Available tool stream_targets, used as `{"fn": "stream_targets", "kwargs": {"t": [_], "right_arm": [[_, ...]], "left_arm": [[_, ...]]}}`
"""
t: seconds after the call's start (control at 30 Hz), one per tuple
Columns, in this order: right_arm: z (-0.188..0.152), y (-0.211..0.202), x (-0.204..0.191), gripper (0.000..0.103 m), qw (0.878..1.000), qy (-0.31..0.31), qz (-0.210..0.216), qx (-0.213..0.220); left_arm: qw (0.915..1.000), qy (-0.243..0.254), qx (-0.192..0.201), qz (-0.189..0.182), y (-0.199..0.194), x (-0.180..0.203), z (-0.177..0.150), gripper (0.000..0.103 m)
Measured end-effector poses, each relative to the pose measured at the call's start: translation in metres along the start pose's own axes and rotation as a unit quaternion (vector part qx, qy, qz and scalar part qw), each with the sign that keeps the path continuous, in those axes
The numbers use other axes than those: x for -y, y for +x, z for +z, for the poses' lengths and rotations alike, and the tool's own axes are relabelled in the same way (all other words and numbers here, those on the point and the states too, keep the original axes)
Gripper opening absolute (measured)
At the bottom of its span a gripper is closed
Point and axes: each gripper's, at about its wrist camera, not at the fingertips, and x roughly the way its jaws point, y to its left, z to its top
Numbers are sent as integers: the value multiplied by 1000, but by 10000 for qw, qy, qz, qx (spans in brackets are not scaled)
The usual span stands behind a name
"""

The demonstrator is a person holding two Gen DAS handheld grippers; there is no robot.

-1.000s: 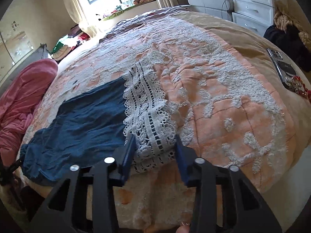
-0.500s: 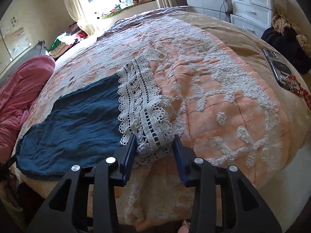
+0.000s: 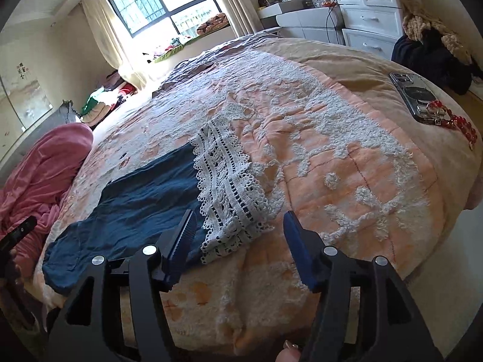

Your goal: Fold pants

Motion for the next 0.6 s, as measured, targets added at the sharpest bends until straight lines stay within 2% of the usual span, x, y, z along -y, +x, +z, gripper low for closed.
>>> {"fn": "stream_targets", "kwargs": {"t": [0.07,0.17,0.3,0.4,0.53,0.6], "right_arm": [[-2,4,2,58,10000,45,-5,-64],[-5,10,4,58,9998,96,23,-184],[-7,14,3,58,9997,70,60,-208],[-5,18,1,58,9997,60,70,-215],[-4,28,1,58,9995,39,-45,-308],[-4,29,-1,58,9995,-7,-74,-296]], "left_arm": [[9986,360,12,-397,20,35,13,82],[9927,597,-221,-1021,52,73,30,82],[9847,1174,-488,-1191,102,126,54,82],[9772,1387,-641,-1475,134,153,68,82],[9670,1622,-976,-1705,178,179,78,82],[9640,1765,-1083,-1668,194,187,80,82]]}}
